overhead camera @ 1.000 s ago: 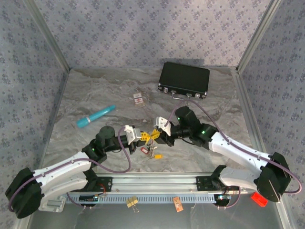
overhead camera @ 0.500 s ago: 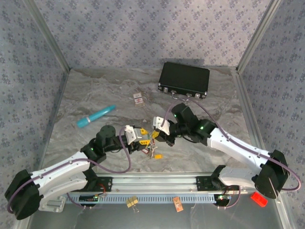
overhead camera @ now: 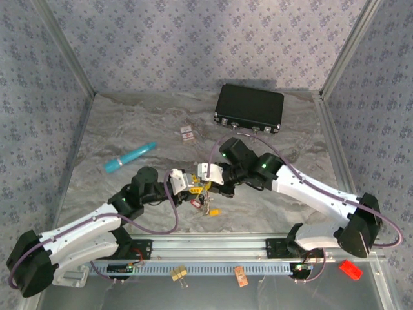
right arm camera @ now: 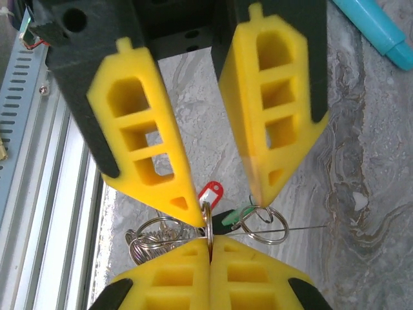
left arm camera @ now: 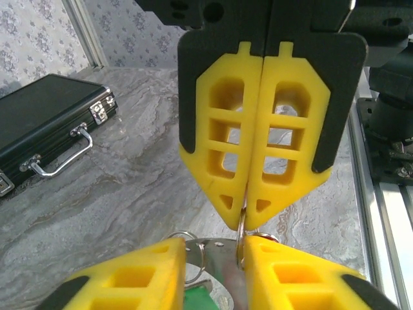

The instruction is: Put the keys on the keyring

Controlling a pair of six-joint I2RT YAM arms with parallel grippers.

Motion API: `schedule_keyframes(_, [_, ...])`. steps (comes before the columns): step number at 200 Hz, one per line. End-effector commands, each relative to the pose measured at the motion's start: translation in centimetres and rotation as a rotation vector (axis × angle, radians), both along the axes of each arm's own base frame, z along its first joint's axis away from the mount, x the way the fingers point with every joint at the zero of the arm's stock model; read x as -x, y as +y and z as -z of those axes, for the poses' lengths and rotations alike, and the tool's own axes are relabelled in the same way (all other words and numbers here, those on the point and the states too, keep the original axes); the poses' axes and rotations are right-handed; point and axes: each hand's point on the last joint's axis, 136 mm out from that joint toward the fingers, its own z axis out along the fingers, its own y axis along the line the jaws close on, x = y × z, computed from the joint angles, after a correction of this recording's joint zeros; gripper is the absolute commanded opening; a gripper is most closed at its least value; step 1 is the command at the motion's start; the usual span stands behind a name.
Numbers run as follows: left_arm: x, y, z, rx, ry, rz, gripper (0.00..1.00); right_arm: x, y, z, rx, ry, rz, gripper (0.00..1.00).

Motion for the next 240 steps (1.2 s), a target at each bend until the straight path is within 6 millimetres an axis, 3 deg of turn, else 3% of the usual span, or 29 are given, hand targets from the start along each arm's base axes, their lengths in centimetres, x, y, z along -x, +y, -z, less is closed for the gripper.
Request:
schedule_keyframes(1, [0.2, -0.6, -1.7, 0.029, -0.030, 0.032, 0.23, 0.2, 0.2, -0.6, 0.026, -0.027, -0.024, 0.00])
schedule_keyframes(30, [0.4, -0.7, -1.5, 0.026, -0.022, 0.045, 0.14, 0.5, 0.7, -1.2, -0.018, -0.013, -0.030, 0.00])
schedule_keyframes(56, [0.6, -0.7, -1.6, 0.030, -0.026, 0.056, 0.00, 0.5, 0.5, -1.2, -0.044, 0.001, -0.009, 0.00])
schedule_keyframes(84, [0.7, -0.6, -1.8, 0.051, -0.034, 0.056, 0.00, -0.1, -0.3, -1.4, -0.130, 0.027, 0.059, 0.25])
schedule_keyframes(110, [0.8, -0.5, -2.0, 0.101, -0.048, 0.049, 0.00, -0.1, -0.9, -0.9, -0.189, 0.067, 0.100, 0.30])
schedule_keyframes(172, [1.0, -0.5, -2.0, 0.122, -0.039, 0.051, 0.00, -0.1, -0.5, 0.0, -0.198, 0.102, 0.112, 0.28])
schedule_keyframes(240, [1.1, -0.5, -2.1, 0.128, -0.040, 0.059, 0.00, -0.1, -0.3, 0.9, -0.174, 0.128, 0.110, 0.08])
